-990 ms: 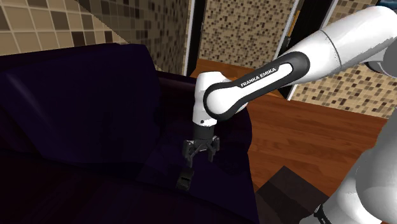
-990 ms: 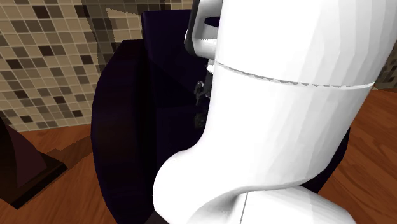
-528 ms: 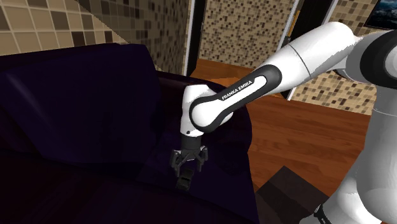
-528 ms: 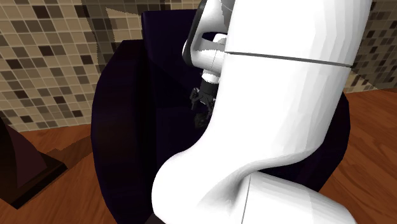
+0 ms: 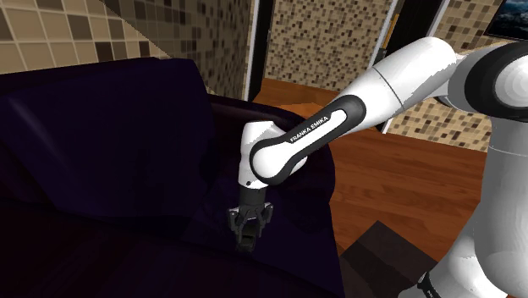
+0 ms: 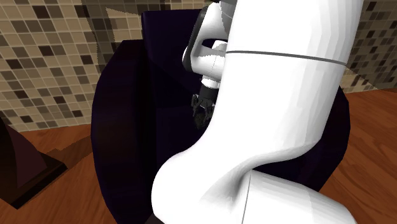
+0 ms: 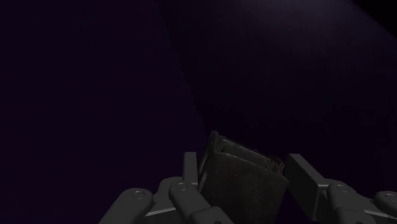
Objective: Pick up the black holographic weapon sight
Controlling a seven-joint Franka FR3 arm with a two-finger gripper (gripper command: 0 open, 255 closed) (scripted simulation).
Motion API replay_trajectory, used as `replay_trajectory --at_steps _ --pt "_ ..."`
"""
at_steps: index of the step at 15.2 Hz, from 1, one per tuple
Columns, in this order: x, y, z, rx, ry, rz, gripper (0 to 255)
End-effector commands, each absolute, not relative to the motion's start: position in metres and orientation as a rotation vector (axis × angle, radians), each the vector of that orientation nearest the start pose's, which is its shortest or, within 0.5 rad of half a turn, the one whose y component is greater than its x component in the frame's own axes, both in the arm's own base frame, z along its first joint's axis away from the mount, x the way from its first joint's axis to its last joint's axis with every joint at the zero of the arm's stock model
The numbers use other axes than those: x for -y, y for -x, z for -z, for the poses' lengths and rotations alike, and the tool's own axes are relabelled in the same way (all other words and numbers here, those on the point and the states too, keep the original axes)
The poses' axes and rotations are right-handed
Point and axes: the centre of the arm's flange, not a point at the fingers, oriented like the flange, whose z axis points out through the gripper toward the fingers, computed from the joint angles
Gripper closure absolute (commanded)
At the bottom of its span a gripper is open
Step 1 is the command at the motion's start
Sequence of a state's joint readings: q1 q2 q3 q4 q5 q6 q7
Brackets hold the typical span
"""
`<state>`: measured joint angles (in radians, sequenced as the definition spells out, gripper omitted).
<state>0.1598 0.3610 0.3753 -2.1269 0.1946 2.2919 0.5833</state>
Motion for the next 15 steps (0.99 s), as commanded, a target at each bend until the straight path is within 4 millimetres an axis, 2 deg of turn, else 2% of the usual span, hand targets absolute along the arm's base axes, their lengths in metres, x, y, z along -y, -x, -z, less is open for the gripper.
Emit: replay_trajectory --at_steps 1,7,15 --pt "-0.287 -0.476 -0.236 -0.301 2.965 -0.441 255" --pt "-0.287 -0.476 -0.235 -0.301 2.965 -0.441 255" --pt "-0.287 -0.476 -0.278 -0.301 2.965 -0.441 255"
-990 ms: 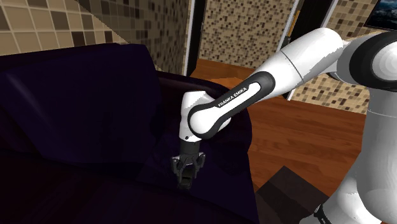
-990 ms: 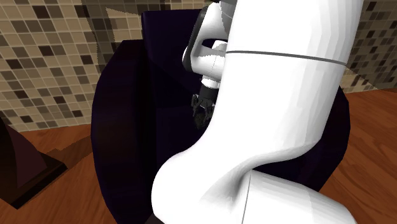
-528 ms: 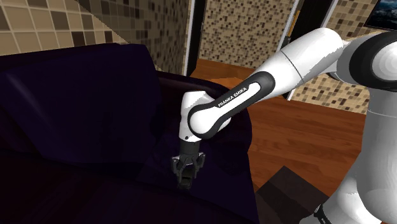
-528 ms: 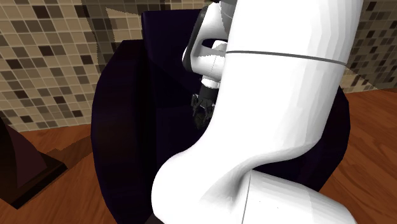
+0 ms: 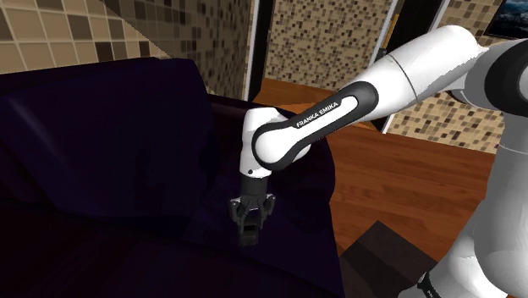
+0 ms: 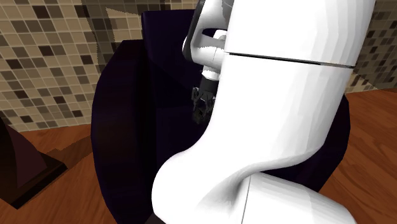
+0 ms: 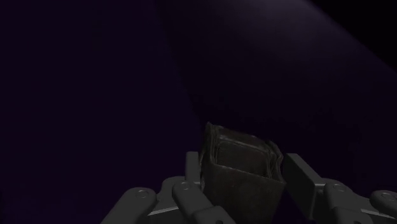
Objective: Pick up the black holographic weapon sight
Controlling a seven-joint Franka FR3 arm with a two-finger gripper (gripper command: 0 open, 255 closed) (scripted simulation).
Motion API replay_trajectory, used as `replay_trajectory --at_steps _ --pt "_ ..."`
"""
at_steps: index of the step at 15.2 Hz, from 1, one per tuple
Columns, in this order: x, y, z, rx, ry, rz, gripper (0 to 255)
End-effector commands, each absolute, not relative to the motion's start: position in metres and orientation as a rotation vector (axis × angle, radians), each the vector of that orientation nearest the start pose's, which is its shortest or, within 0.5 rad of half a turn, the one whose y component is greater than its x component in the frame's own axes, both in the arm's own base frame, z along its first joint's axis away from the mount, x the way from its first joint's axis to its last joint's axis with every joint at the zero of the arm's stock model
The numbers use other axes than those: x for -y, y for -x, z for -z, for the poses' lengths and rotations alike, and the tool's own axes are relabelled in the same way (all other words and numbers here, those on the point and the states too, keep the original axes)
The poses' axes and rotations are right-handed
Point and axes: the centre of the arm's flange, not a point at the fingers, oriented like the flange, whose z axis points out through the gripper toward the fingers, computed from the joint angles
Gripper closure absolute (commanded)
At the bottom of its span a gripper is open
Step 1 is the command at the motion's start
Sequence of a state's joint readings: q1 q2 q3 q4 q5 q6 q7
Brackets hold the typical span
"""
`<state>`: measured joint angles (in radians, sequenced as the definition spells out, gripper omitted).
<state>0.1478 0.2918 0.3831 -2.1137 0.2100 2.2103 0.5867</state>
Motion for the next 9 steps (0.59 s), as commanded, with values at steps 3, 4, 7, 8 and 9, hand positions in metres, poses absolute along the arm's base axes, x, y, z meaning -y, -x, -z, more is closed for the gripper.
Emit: replay_trajectory --at_steps 3,4,7,8,9 --pt "-0.287 -0.476 -0.294 -0.301 2.965 -0.441 255" --pt "-0.287 -0.476 -0.299 -0.301 2.965 -0.441 255" --pt "-0.287 -0.476 -0.315 -0.301 2.965 -0.441 255" --pt "-0.287 -0.476 -0.315 -0.301 2.965 -0.441 255" --pt "-0.287 -0.476 -0.315 -0.301 2.965 -0.441 255"
